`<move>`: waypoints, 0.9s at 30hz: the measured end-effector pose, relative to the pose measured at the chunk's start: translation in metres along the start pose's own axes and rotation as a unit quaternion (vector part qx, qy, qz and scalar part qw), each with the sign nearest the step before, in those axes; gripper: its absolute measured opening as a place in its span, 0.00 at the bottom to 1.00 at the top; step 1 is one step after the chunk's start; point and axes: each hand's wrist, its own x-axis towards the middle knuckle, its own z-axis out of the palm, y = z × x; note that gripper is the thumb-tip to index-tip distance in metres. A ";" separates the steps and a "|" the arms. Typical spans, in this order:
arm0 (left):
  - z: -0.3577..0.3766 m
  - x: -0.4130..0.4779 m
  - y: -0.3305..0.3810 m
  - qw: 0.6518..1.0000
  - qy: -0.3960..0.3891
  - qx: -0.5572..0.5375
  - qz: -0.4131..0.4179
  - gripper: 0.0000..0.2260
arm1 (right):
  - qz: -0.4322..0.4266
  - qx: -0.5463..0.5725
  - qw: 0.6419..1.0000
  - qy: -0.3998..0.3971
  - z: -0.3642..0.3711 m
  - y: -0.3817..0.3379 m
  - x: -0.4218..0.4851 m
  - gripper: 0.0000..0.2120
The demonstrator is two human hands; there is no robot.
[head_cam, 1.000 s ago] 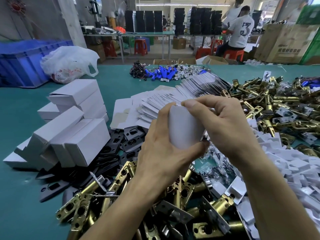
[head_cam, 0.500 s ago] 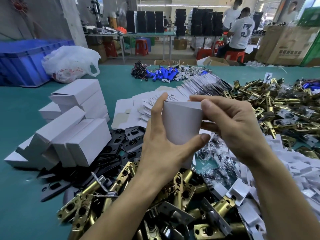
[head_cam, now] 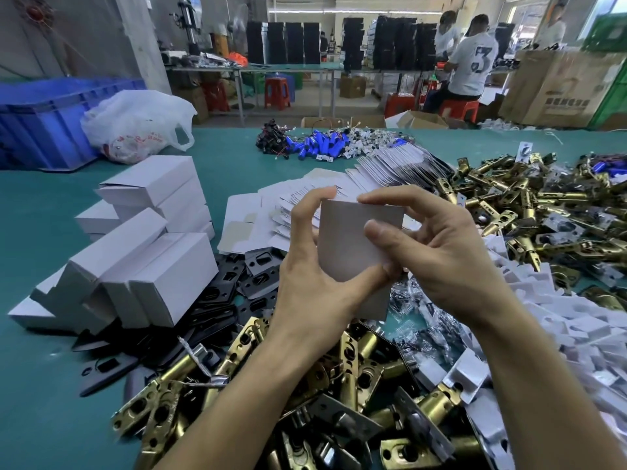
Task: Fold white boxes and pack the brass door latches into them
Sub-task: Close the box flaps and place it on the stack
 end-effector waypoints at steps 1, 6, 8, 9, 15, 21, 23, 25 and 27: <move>0.000 0.002 -0.001 1.000 -0.007 -0.017 -0.011 0.33 | 0.001 0.004 1.000 0.005 0.000 -0.001 0.000 0.10; -0.002 0.006 -0.004 0.997 -0.043 -0.052 -0.041 0.26 | 0.045 0.017 0.998 0.035 -0.007 0.004 0.000 0.10; -0.002 0.006 -0.005 0.997 -0.043 -0.044 -0.043 0.25 | 0.066 0.024 0.997 0.036 -0.009 0.006 0.000 0.09; -0.002 0.006 -0.005 0.997 -0.042 -0.045 -0.047 0.25 | 0.075 0.030 0.996 0.032 -0.009 0.006 0.000 0.09; -0.002 0.006 -0.006 0.995 -0.025 -0.062 -0.073 0.27 | 0.065 0.011 0.996 0.054 -0.010 0.004 0.001 0.07; -0.010 0.009 -0.005 0.982 -0.057 -0.051 -0.171 0.22 | 0.094 0.024 0.975 0.201 -0.010 0.012 0.005 0.07; -0.015 0.011 -0.002 0.980 -0.064 -0.057 -0.178 0.17 | 0.117 0.054 0.969 0.211 -0.009 0.015 0.006 0.07; -0.024 0.015 0.002 0.987 -0.022 -0.047 -0.151 0.14 | 0.148 0.087 0.968 0.182 -0.005 0.016 0.007 0.09; -0.038 0.023 0.006 0.993 0.043 0.002 -0.110 0.15 | 0.174 0.080 0.971 0.140 -0.001 0.018 0.006 0.16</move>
